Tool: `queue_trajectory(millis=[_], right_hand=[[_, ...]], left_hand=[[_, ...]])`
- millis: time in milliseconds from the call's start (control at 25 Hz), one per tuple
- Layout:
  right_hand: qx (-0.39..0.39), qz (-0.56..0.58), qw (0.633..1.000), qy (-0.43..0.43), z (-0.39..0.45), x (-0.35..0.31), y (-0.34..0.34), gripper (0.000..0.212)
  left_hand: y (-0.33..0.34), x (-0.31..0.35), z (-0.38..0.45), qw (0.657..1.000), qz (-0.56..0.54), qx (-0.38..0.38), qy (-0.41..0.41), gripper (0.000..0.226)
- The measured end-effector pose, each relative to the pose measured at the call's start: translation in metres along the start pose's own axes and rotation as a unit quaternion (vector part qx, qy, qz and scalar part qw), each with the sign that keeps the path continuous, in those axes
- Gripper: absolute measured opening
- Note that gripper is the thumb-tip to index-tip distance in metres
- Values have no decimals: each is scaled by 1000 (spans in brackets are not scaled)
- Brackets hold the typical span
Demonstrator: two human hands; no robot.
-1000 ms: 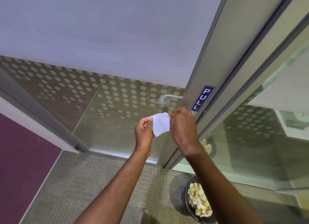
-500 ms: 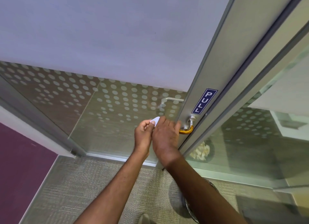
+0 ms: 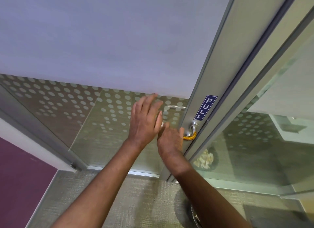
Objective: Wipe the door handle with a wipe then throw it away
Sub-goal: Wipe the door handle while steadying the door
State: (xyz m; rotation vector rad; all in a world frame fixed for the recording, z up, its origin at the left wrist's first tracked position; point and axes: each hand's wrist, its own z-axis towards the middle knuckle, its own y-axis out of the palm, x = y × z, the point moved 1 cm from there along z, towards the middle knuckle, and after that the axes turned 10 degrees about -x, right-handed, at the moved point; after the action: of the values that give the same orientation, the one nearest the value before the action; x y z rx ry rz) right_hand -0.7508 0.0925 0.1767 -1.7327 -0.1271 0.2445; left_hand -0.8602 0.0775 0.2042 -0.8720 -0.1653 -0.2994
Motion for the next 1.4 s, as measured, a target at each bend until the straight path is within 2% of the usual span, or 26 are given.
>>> queue_trajectory(millis=[160, 240, 360, 400, 520, 680, 760, 840, 1000, 1120, 1320, 1400], right_hand=[[31, -33, 999, -22, -10, 2, 13, 31], [0, -59, 998, -16, -5, -1, 9, 28], [-23, -35, 999, 20, 5, -6, -4, 7], [-19, -39, 999, 26, 9, -7, -7, 18], [-20, -28, 999, 27, 13, -8, -10, 41], [35, -9, 999, -20, -8, 7, 5, 31], [53, -25, 997, -50, -21, 17, 17, 38], [35, -52, 997, -50, -19, 17, 16, 40], [-42, -115, 992, -10, 4, -5, -3, 12], [-94, -117, 989, -3, 23, -11, -8, 21], [-13, -27, 999, -21, 6, 0, -2, 23], [28, -13, 998, -59, -9, 16, 11, 35]], left_hand=[[-7, -10, 43, 984, 117, 19, 136, 58], [-9, -13, 63, 973, 150, 35, 173, 64], [-7, -13, 86, 956, 184, 74, 214, 63], [-6, -12, 90, 952, 192, 86, 223, 62], [-1, -14, 95, 940, 215, 133, 231, 63], [6, -18, 98, 932, 224, 164, 234, 68], [9, -19, 98, 931, 222, 168, 237, 70], [12, -21, 99, 930, 223, 174, 237, 72], [12, -23, 100, 925, 235, 183, 237, 75], [12, -21, 99, 925, 234, 180, 238, 74], [9, -19, 98, 925, 237, 176, 239, 70], [9, -20, 98, 925, 242, 175, 235, 68]])
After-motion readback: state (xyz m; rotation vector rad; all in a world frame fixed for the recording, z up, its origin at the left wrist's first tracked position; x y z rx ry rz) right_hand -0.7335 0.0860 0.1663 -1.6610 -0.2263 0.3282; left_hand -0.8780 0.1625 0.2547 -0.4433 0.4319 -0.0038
